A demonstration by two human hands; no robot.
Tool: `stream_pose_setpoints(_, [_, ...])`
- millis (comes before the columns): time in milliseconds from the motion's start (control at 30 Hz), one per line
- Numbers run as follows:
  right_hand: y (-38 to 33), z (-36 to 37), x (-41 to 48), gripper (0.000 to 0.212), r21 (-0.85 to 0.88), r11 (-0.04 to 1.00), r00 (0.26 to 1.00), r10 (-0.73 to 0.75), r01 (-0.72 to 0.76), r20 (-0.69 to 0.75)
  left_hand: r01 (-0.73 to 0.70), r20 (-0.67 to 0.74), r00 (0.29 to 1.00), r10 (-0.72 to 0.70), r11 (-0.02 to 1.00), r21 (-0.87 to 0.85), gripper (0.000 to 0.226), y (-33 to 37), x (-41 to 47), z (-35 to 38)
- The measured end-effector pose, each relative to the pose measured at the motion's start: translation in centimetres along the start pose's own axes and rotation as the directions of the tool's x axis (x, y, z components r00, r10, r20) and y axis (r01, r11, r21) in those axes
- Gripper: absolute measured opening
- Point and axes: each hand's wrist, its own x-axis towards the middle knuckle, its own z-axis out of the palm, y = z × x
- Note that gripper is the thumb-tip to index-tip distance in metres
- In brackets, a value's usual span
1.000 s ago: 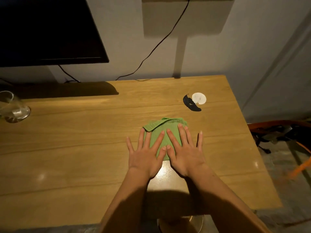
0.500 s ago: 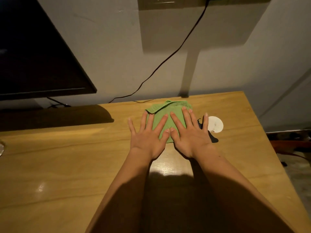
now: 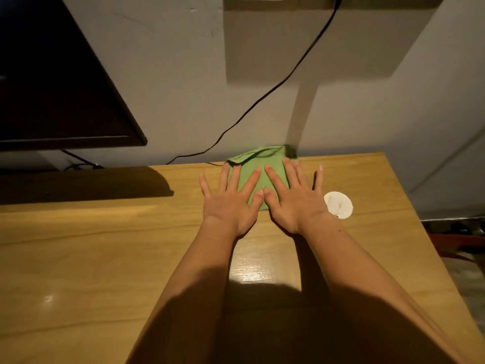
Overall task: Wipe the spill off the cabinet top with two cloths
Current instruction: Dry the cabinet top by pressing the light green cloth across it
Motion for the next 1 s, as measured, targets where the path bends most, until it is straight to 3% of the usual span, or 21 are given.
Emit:
stream_pose_setpoints(200, [-0.3,0.7,-7.4,0.061,0.005,0.999,0.999,-0.037,0.037,0.013,0.026,0.025,0.999,-0.025,1.000,-0.017,0.056,1.8,-7.5,0.9])
stream_pose_setpoints(433, [-0.1,2.5,-22.6,0.061,0.058,0.997,0.998,-0.048,0.046,0.036,0.043,0.046,0.998,-0.042,0.999,-0.030,0.055,6.6,-21.8,3.6])
stream_pose_setpoints(667, [1.0,3.7,-36.4,0.061,0.105,0.994,0.995,-0.012,0.001,0.103,0.049,0.161,0.986,-0.047,0.999,-0.009,0.055,12.4,-34.3,5.1])
stream_pose_setpoints(833, [1.3,3.2,-40.8,0.062,0.100,0.995,0.992,0.010,-0.022,0.124,0.024,0.232,0.972,-0.027,1.000,0.016,0.057,14.6,-38.0,4.9])
stream_pose_setpoints(1000, [1.4,2.1,-40.4,0.062,0.134,0.991,0.992,0.003,-0.021,0.130,0.026,0.167,0.986,-0.023,1.000,-0.016,0.058,14.5,-37.6,5.1])
